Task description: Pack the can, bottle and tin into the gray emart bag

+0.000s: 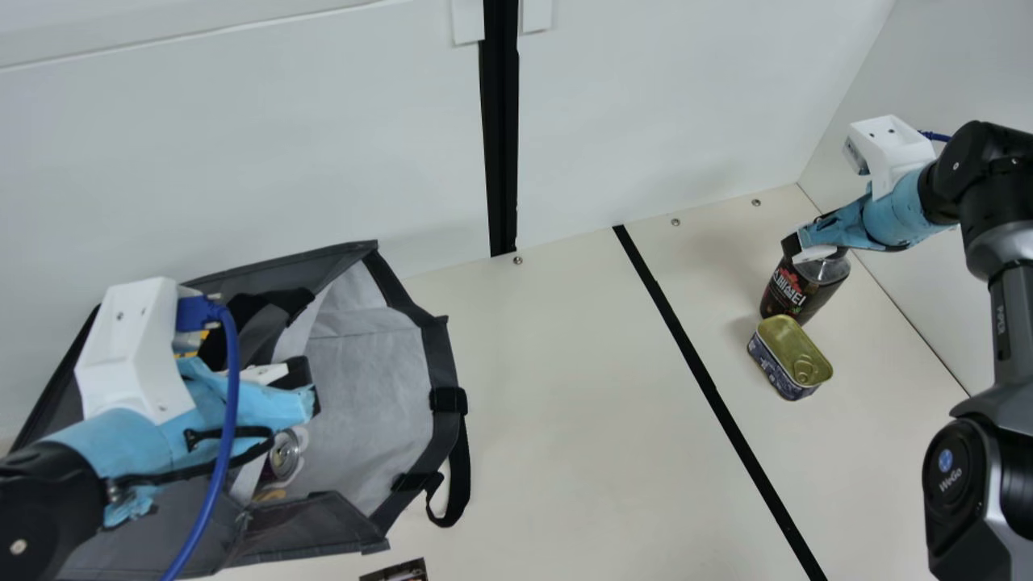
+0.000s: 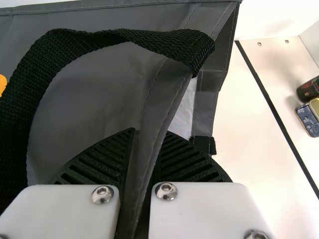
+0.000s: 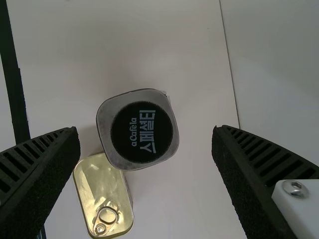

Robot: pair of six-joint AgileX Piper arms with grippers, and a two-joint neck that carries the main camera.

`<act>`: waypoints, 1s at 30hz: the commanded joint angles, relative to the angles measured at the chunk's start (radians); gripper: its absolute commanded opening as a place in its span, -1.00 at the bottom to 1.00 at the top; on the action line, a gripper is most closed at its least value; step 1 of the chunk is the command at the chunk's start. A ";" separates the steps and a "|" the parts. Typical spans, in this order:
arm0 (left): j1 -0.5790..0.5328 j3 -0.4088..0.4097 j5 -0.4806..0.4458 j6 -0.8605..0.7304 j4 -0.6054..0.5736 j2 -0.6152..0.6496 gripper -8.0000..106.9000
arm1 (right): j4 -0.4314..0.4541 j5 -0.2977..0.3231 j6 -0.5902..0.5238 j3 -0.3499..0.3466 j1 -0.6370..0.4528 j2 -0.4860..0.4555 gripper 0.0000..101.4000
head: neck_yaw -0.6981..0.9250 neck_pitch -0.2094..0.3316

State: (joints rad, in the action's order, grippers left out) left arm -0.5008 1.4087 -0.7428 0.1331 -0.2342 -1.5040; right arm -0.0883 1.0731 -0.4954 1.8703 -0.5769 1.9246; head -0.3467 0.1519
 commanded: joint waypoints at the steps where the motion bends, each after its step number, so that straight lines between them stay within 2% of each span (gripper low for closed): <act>1: 0.000 0.000 0.000 0.000 0.000 0.000 -0.68 | -0.003 0.001 0.002 0.001 -0.001 0.006 0.79 | -0.002 0.023; 7: 0.000 0.000 0.000 0.000 0.000 0.000 -0.68 | -0.014 0.006 0.004 0.011 -0.003 0.026 0.79 | -0.002 0.023; 20: 0.000 0.000 0.000 0.000 0.000 0.000 -0.68 | -0.039 0.026 0.008 0.042 -0.010 0.058 -0.92 | -0.002 0.023; 21: 0.000 0.000 0.000 0.000 0.000 0.000 -0.68 | -0.040 0.028 0.008 0.045 -0.010 0.058 -1.00 | -0.002 0.023; 30: 0.000 0.000 0.000 0.000 0.000 0.000 -0.68 | -0.072 0.042 -0.015 0.056 -0.016 0.044 -1.00 | -0.002 0.023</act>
State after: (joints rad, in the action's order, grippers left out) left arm -0.5008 1.4087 -0.7428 0.1331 -0.2342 -1.5040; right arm -0.1581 1.1176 -0.5064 1.9253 -0.5905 1.9729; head -0.3482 0.1519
